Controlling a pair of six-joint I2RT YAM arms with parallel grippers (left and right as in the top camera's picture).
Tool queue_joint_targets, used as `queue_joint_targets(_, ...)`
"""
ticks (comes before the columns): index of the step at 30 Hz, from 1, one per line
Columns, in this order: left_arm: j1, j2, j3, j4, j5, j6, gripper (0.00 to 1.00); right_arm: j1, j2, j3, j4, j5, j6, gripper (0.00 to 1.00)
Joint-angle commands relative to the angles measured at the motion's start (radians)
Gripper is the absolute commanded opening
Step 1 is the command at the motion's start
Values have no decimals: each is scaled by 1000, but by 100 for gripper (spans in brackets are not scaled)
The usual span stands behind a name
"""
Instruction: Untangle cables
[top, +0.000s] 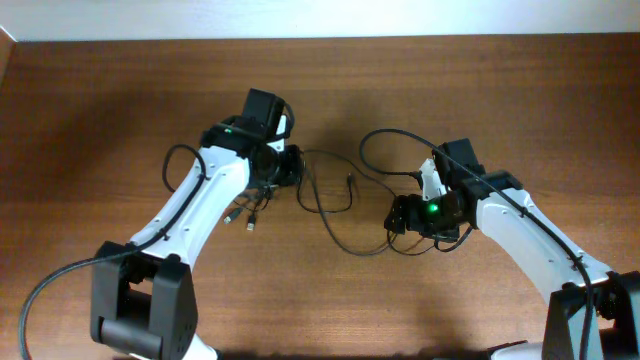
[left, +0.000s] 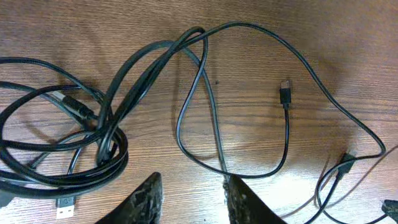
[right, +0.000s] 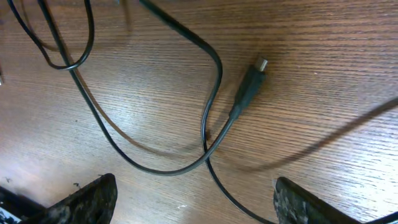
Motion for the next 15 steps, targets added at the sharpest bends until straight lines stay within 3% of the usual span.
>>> queue_joint_targets(1,-18,0,3,-2,-141,-37,31,-3,4,0,-1,17,-15,81)
queue_joint_targets(4,-18,0,3,-29,-206,-43,29,-3,5,0,0,17,-15,81)
queue_joint_targets(7,-18,1,1,-85,-379,-123,29,-3,5,0,0,17,-15,81)
queue_joint_targets(13,-18,14,-42,-53,-376,-169,34,-3,5,0,0,17,-15,82)
queue_joint_targets(15,-18,16,-51,-51,-377,-169,25,-3,5,0,1,17,-15,82)
